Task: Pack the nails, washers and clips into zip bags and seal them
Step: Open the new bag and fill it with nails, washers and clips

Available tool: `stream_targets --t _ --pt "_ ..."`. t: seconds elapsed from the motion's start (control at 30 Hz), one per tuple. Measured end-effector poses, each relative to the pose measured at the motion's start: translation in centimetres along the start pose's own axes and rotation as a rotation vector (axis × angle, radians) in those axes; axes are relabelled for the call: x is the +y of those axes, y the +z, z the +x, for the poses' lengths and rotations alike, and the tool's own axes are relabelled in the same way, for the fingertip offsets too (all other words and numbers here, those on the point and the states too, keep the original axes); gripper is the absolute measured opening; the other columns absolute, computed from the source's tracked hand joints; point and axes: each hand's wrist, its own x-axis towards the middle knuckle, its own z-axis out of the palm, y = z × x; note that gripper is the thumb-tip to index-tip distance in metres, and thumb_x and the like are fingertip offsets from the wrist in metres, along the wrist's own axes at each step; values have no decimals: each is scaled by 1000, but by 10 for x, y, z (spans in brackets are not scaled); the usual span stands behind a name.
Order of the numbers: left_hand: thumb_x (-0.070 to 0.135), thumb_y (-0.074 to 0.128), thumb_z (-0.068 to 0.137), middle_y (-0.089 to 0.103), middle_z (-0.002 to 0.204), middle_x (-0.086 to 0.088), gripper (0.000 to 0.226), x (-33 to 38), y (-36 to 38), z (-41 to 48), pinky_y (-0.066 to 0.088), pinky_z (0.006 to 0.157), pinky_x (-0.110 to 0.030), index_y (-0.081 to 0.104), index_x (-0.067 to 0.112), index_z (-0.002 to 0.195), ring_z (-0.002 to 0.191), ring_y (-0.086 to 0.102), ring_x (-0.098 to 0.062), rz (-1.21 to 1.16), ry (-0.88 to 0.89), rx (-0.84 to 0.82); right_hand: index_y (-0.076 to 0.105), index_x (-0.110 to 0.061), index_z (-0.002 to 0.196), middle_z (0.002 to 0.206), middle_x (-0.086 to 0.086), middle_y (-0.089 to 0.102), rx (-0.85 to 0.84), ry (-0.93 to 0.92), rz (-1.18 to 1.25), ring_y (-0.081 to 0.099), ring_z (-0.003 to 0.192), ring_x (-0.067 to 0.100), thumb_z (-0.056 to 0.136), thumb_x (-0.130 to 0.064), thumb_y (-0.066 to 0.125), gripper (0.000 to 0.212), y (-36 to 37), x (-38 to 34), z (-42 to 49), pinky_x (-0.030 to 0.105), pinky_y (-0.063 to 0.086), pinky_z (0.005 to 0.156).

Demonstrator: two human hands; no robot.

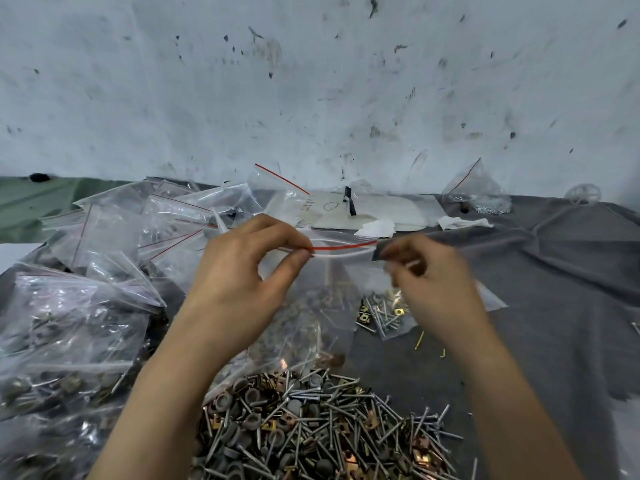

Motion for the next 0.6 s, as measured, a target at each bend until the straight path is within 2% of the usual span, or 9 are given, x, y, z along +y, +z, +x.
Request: stream_targets --t 0.1,0.2,0.3,0.37,0.47,0.53,0.6 --pt "17 66 88 63 90 19 14 -3 -1 0 34 71 -2 68 29 81 84 54 12 3 -3 40 70 -17 94 90 0 67 -480 121 -398 57 79 12 87 -7 60 16 18 16 -2 18 40 67" --pt "22 63 86 64 90 18 12 -4 -1 1 34 71 -2 65 33 81 86 55 10 -3 -10 64 69 -9 101 106 8 68 -799 165 -504 61 90 18 85 -7 63 18 40 27 -11 25 48 75" --pt "20 65 87 64 90 19 14 -6 -2 1 39 74 -7 65 34 82 89 57 7 -20 -11 76 65 -7 85 110 13 67 -886 202 -517 62 100 25 81 -8 69 5 55 31 -15 33 53 85" --pt "20 65 87 64 90 19 15 -6 -2 1 43 77 -11 64 35 82 90 58 6 -25 -6 82 58 -10 73 113 13 66 -884 202 -518 61 103 26 81 -5 68 14 61 33 -15 38 52 91" --pt "15 67 87 63 90 19 21 -7 -3 0 43 77 -13 65 35 82 90 58 6 -22 -10 81 63 -4 84 99 11 66 -902 188 -500 61 95 24 82 -1 63 3 64 35 -14 37 51 88" --pt "15 67 87 64 90 19 21 -7 -2 1 41 76 -10 65 35 82 90 58 6 -28 -14 78 65 0 99 89 9 58 -919 196 -471 54 86 21 83 1 59 17 64 37 -14 36 48 82" --pt "15 66 87 63 90 20 20 -8 -3 1 40 75 -8 65 35 82 89 57 7 -25 -13 75 64 -3 100 90 7 55 -941 200 -452 51 85 20 83 3 59 18 64 37 -14 34 47 81"
